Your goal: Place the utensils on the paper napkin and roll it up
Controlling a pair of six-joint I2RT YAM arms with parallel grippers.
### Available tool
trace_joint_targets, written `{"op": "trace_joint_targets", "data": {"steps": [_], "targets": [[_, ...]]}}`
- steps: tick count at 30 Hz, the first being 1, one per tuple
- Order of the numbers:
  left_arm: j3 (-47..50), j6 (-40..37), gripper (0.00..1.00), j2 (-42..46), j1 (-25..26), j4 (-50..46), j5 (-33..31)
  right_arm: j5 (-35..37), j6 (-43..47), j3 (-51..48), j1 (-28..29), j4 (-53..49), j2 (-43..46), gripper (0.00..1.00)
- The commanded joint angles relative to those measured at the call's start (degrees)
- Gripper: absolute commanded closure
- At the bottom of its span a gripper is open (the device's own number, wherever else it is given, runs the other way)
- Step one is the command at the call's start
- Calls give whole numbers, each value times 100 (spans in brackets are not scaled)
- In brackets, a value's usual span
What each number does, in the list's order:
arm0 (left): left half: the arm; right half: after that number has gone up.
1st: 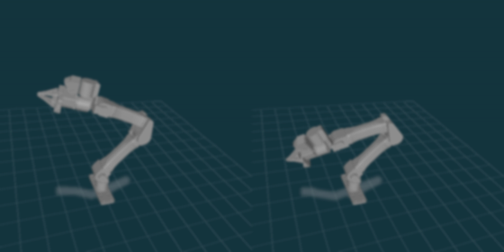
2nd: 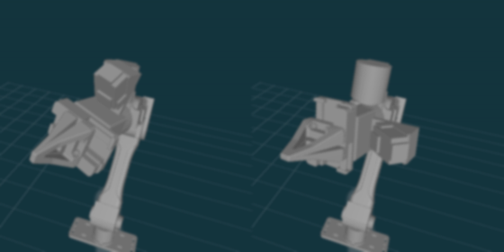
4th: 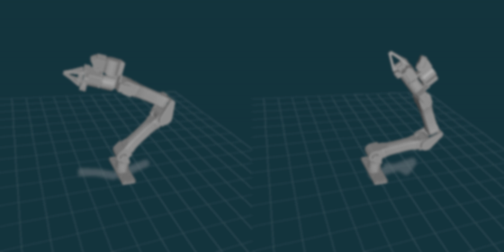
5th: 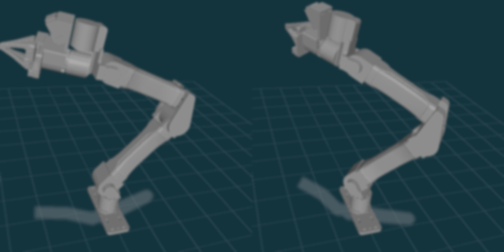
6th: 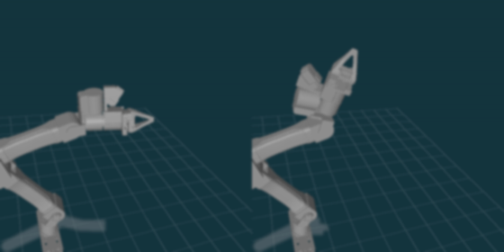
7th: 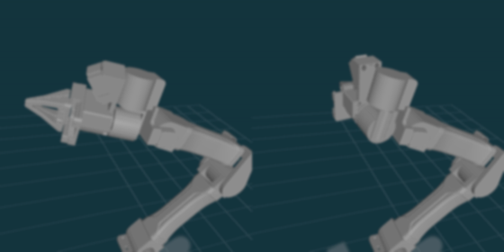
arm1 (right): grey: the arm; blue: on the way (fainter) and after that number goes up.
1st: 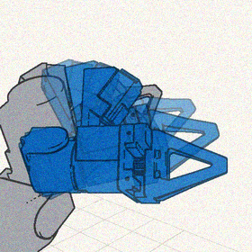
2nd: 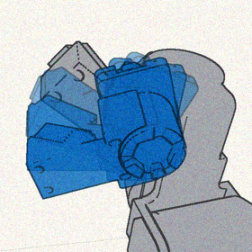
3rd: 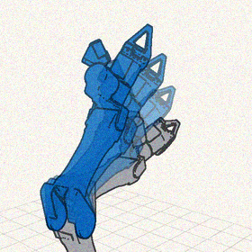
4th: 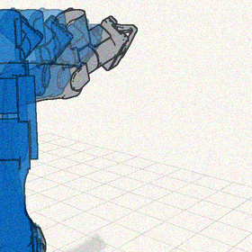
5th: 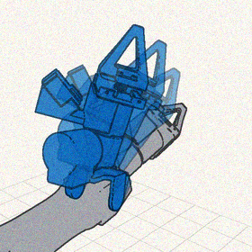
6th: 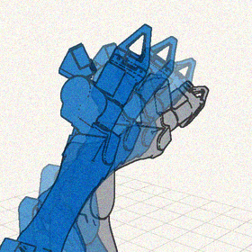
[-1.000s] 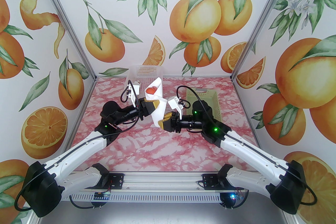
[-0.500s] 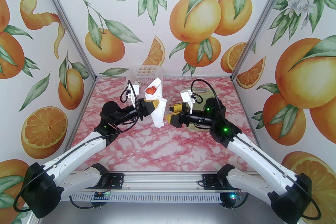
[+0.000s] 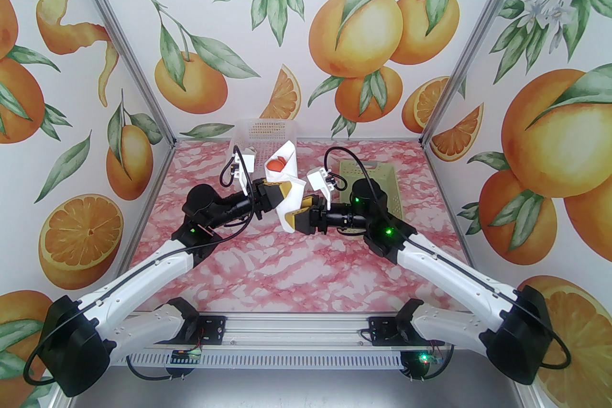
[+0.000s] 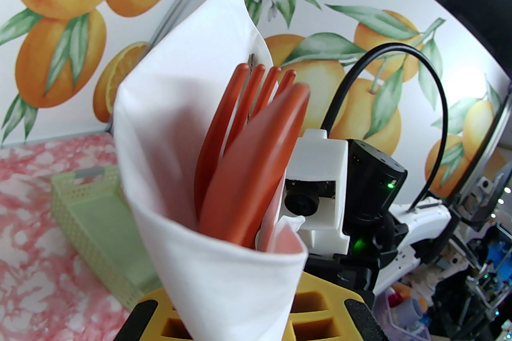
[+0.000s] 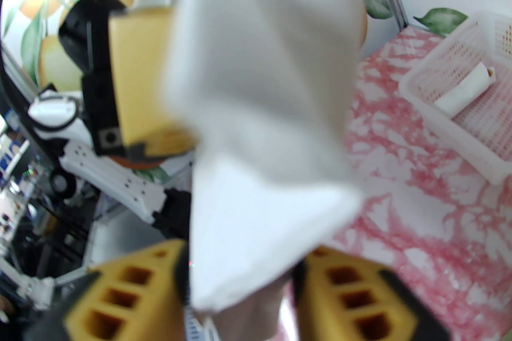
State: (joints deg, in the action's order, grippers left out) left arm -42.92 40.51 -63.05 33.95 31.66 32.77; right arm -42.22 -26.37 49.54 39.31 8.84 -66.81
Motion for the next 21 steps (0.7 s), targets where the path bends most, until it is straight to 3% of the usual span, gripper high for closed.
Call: {"op": "trace_joint_targets", "data": {"steps": [1,5,8,14,21], "targets": [[-267,-31,82,35,28,-173,-112,-65,-120,162,15,303,-33,75],[-376,-78,64,170,-103,-498,-4,-298,-441,-9,-137,692,26,99],[-361,85,51,362,-412,-507,241,-544,-943,-266,-382,1422,95,100],[-355,96,32,800,-856,-730,641,-662,-714,-184,-448,1073,275,100],[-71,427,29,783,-978,-263,881,-782,-662,-111,-442,1045,381,100]]}}
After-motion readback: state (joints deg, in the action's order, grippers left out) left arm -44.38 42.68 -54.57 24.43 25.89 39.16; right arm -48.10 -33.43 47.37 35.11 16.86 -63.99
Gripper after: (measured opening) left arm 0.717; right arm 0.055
